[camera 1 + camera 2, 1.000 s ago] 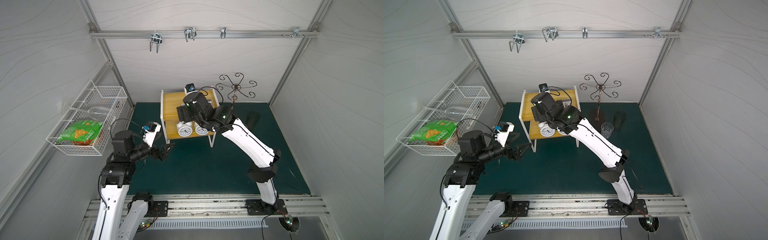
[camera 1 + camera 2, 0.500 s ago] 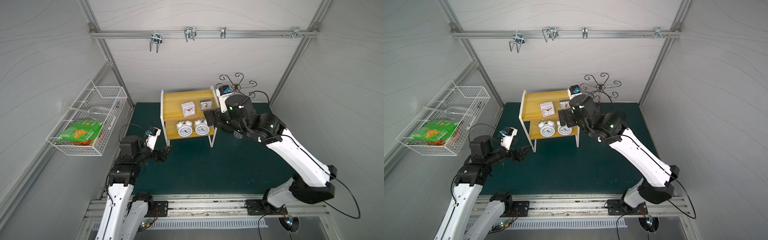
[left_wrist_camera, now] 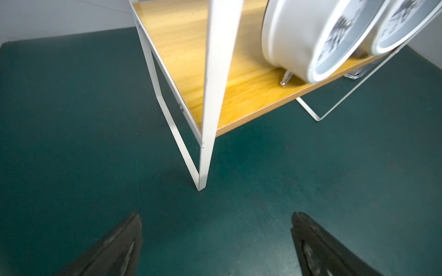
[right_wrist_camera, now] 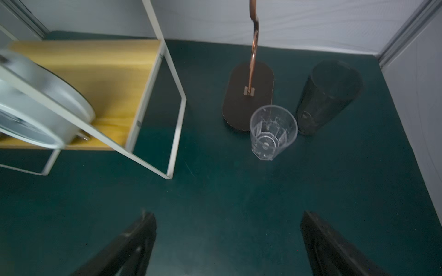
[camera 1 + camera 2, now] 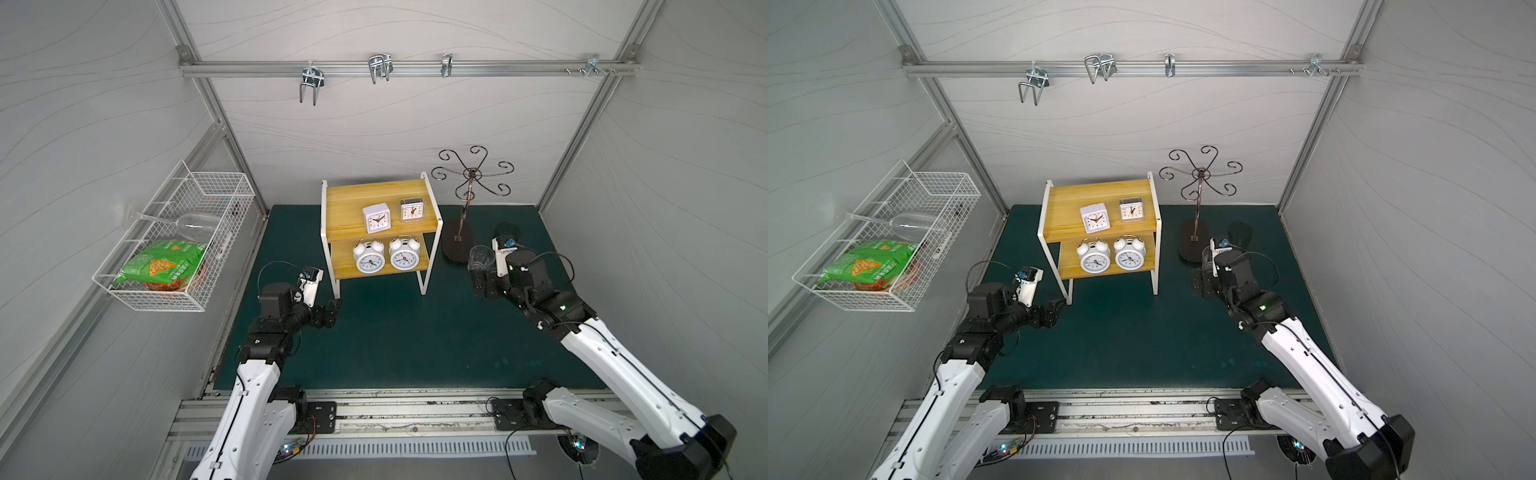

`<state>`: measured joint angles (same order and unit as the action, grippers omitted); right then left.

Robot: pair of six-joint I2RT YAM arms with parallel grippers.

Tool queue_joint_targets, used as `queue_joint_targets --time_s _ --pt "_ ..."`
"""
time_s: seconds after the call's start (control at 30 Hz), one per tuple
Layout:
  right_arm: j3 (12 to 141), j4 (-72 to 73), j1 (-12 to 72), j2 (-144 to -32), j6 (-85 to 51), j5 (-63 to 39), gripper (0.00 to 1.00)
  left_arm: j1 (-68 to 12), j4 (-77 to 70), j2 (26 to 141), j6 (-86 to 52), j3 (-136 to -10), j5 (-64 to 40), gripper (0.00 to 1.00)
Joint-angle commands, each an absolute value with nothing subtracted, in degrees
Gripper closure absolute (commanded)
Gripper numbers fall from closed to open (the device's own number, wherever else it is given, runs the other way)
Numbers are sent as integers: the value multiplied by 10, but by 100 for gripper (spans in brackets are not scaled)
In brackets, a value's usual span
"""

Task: Place the alarm clocks on the shelf by style
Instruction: Reset both arms

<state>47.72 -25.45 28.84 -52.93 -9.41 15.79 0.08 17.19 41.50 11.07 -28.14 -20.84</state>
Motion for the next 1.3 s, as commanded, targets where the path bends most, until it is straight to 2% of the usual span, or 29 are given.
queue_joint_targets --time_s 0.0,0.13,0.27,0.47,0.87,1.1,1.27 --pt "401 -121 242 -509 -21 75 1 0 34 422 103 -245 -187 0" --pt "321 -18 168 -533 3 -7 1 15 -93 442 84 -173 -180 0" --pt "299 64 109 -596 -6 -77 1 30 -181 467 71 -141 -183 0" --pt "282 184 94 -697 19 -18 1 46 -335 546 43 -111 -173 0" --pt "260 349 63 -794 18 -17 1 55 -567 727 9 -106 -145 0" --pt "252 421 63 -852 29 -9 1 55 -710 873 -3 -116 -124 0" --pt "258 441 62 -892 22 2 1 55 -714 876 -4 -111 -116 0"
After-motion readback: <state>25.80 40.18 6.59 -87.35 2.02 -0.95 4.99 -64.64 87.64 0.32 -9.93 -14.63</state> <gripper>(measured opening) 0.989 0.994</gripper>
